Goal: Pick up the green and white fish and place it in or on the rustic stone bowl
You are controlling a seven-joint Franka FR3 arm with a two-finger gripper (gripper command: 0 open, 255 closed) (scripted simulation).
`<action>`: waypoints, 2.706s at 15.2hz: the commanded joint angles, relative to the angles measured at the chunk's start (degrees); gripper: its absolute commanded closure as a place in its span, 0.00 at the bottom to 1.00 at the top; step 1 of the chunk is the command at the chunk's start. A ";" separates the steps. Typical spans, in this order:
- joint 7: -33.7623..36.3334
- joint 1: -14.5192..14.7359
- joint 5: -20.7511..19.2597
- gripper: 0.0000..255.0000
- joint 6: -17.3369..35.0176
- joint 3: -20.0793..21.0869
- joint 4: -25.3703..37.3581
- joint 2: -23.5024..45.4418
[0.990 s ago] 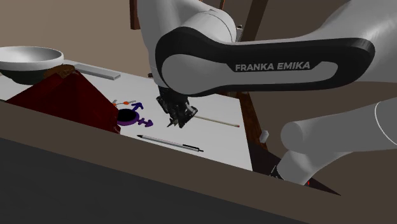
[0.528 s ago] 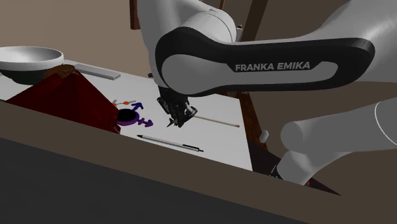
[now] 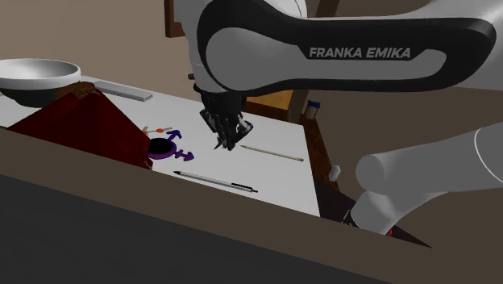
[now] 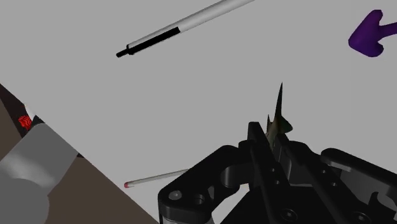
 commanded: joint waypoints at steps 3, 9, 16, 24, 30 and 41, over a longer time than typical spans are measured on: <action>-0.08 0.09 -0.78 1.00 -2.86 -1.24 2.73 0.38; -0.24 -0.51 -2.00 1.00 -6.98 -2.41 7.25 1.29; -0.33 -1.97 -3.43 1.00 -11.88 -2.89 13.21 2.73; -0.25 -4.88 -5.06 1.00 -17.70 -1.93 21.08 4.89; -4.19 -12.22 -8.44 1.00 -14.64 1.24 21.90 8.54; -13.98 -43.40 -11.41 1.00 -10.52 20.36 30.55 11.95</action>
